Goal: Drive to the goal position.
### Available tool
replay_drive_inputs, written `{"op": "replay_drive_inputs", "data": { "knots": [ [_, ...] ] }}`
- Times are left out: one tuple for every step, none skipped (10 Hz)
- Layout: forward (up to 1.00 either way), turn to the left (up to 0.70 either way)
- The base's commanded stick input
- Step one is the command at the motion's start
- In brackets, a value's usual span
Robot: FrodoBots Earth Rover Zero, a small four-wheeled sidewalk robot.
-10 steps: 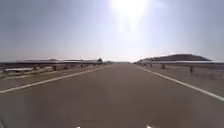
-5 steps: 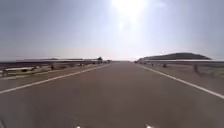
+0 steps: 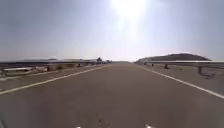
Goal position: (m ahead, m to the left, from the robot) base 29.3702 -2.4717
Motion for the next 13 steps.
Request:
{"op": "replay_drive_inputs", "data": {
  "knots": [
    [0.7, 0.0],
    [0.7, 0.0],
    [0.7, 0.0],
    [0.7, 0.0],
    [0.7, 0.0],
    [0.7, 0.0],
    [0.7, 0.0],
    [0.7, 0.0],
    [0.7, 0.0],
    [0.7, 0.0],
    [0.7, 0.0],
    [0.7, 0.0],
    [0.7, 0.0]
  ]
}}
